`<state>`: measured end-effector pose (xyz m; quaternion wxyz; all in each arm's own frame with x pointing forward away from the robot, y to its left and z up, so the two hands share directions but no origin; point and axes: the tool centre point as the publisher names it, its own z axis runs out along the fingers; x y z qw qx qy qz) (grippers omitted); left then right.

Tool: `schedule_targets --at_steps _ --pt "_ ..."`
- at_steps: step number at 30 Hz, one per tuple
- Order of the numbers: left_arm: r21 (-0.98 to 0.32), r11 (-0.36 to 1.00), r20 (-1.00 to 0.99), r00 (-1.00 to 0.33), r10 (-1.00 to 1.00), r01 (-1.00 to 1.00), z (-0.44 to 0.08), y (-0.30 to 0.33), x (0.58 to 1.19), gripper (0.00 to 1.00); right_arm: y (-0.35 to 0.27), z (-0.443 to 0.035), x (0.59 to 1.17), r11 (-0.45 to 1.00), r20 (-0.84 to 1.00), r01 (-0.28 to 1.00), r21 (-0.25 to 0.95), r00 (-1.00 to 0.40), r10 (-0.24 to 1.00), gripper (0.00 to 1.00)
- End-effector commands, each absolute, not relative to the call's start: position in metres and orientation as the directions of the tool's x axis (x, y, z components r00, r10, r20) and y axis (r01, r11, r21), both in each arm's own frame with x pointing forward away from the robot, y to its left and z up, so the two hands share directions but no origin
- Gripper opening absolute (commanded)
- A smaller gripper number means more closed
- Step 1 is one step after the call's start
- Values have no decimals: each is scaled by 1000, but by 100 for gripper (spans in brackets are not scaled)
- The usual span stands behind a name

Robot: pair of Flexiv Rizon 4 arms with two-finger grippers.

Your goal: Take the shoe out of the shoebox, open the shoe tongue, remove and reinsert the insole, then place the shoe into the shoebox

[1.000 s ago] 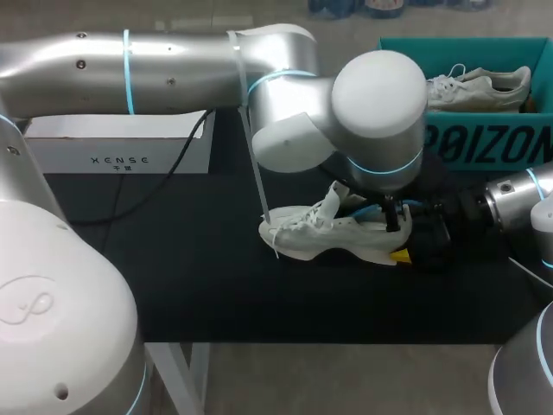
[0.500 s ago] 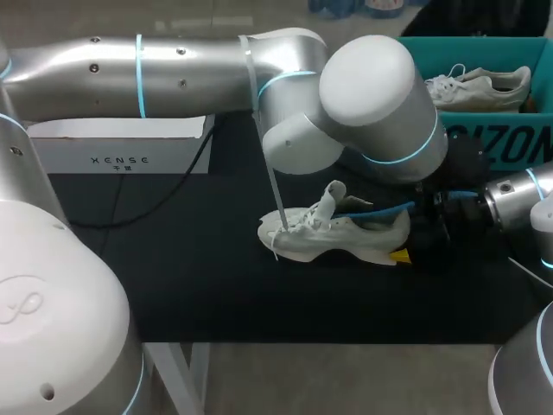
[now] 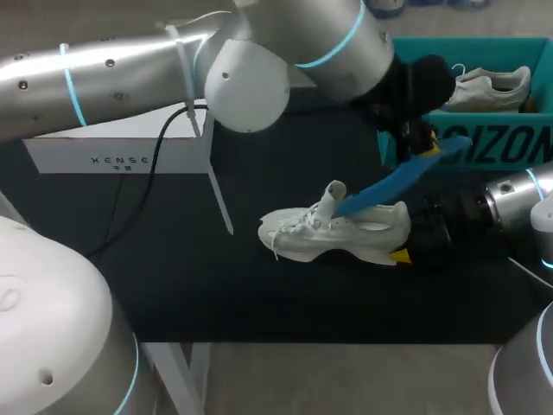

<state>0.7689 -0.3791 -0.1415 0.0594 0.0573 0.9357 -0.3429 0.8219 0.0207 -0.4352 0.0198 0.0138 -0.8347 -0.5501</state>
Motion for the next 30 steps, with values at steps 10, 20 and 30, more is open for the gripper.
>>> schedule_targets --at_steps 10,20,30 --pt "-671 726 -157 -986 65 154 -127 -351 765 0 22 -441 823 397 19 0 918 -999 -44 0" --pt "-671 726 -157 -986 65 154 -127 -351 765 0 22 -441 823 397 19 0 918 -999 -44 0" --pt "-816 573 326 -877 352 -74 -102 -333 805 0 22 -441 823 397 19 0 918 -999 -44 0"
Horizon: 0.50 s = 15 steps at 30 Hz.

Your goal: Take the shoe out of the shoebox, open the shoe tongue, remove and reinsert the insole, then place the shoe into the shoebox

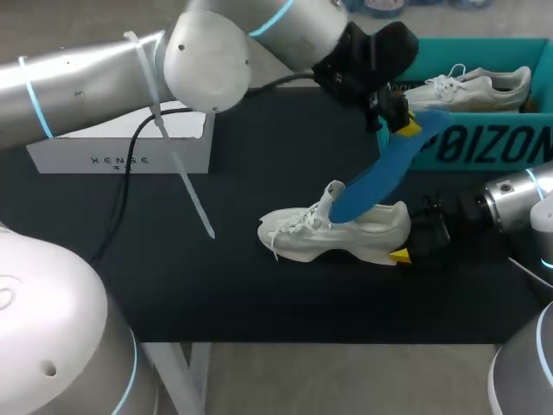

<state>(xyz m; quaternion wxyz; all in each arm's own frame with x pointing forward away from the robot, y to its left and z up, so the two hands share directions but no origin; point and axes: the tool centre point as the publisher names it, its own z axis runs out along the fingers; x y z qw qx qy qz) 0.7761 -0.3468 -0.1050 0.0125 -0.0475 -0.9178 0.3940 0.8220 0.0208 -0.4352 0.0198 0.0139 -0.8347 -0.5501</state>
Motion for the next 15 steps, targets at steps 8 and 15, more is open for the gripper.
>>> schedule_targets --at_steps 8,15 --pt "-866 456 423 -786 452 -204 -88 -311 825 0 22 -441 823 397 19 0 918 -999 -44 0" --pt "-882 419 417 -767 487 -214 -86 -309 830 0 22 -441 823 397 19 0 918 -999 -44 0"
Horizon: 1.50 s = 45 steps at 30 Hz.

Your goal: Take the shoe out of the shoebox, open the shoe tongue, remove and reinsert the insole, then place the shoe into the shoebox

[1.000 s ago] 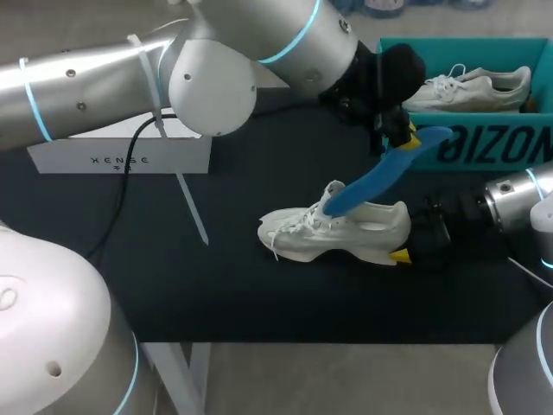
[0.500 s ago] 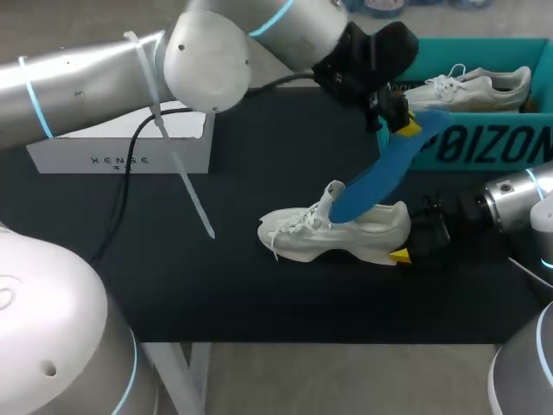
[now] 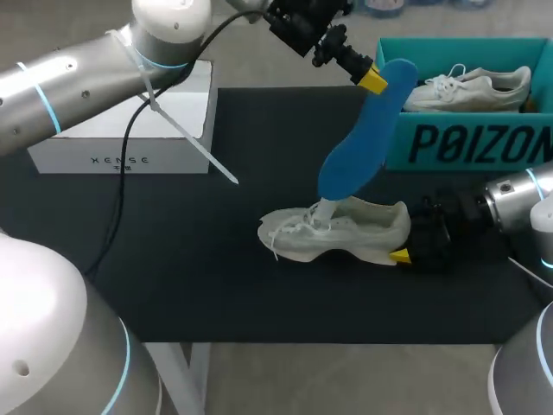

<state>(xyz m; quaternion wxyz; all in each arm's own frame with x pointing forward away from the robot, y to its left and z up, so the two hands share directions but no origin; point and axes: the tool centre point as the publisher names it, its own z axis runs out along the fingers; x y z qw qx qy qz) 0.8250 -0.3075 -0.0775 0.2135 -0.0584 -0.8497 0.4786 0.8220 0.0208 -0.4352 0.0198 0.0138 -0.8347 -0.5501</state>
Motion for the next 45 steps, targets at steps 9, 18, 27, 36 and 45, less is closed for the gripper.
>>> schedule_targets --at_steps 9,18,27,36,45 --pt "-882 419 417 -767 487 -214 -86 -309 830 0 22 -441 823 397 19 0 918 -999 -44 0" --pt "-885 425 376 -832 408 -191 -71 -294 837 0 22 -441 823 397 19 0 918 -999 -44 0" --pt "-909 340 355 -875 328 -241 -47 -272 841 0 22 -441 823 397 19 0 918 -999 -44 0" --pt "-942 244 297 -915 272 -233 -7 -271 825 0 22 -441 823 397 19 0 918 -999 -44 0" --pt "-950 168 294 -936 192 -264 18 -266 812 0 22 -441 823 397 19 0 918 -999 -44 0"
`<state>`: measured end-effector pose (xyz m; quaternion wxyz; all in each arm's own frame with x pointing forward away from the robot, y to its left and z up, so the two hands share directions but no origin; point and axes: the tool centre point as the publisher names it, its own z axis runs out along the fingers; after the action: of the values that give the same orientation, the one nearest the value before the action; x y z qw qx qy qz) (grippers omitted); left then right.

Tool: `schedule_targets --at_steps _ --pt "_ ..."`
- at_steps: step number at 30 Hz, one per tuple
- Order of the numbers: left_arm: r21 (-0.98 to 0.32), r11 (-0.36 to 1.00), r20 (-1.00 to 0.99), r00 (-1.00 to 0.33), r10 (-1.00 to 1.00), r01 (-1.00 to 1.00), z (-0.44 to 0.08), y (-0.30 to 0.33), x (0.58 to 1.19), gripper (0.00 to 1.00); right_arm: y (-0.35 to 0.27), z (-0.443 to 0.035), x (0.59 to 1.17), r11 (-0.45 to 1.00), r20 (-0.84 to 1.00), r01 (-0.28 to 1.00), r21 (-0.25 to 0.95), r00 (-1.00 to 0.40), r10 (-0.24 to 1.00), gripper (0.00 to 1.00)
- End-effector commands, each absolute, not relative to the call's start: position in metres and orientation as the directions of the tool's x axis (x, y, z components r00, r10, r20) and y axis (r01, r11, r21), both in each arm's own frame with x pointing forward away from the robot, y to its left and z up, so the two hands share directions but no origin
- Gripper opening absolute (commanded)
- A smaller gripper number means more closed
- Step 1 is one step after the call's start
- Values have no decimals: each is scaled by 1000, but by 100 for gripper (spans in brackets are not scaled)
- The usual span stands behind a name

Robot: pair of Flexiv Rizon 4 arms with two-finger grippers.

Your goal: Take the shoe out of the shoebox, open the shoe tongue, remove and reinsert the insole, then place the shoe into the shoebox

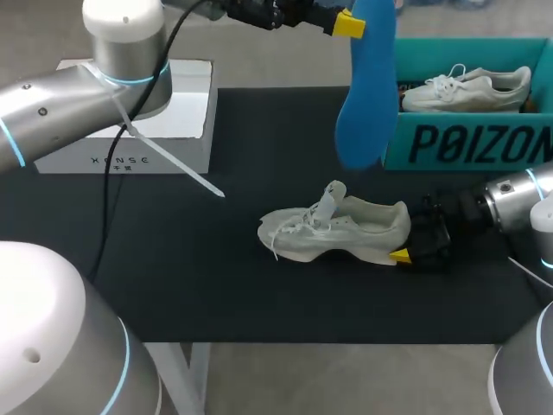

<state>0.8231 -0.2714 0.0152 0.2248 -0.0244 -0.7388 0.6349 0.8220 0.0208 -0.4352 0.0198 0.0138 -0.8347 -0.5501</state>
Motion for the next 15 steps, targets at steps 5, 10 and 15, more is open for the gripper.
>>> schedule_targets --at_steps 5,10,15 --pt "-945 154 317 -926 206 -289 26 -265 804 0 22 -441 823 397 19 0 918 -999 -44 0" --pt "-932 151 358 -901 246 -329 26 -259 797 0 22 -441 823 397 19 0 918 -999 -44 0" --pt "-922 156 384 -881 275 -354 24 -258 796 0 22 -441 823 397 19 0 918 -999 -44 0"
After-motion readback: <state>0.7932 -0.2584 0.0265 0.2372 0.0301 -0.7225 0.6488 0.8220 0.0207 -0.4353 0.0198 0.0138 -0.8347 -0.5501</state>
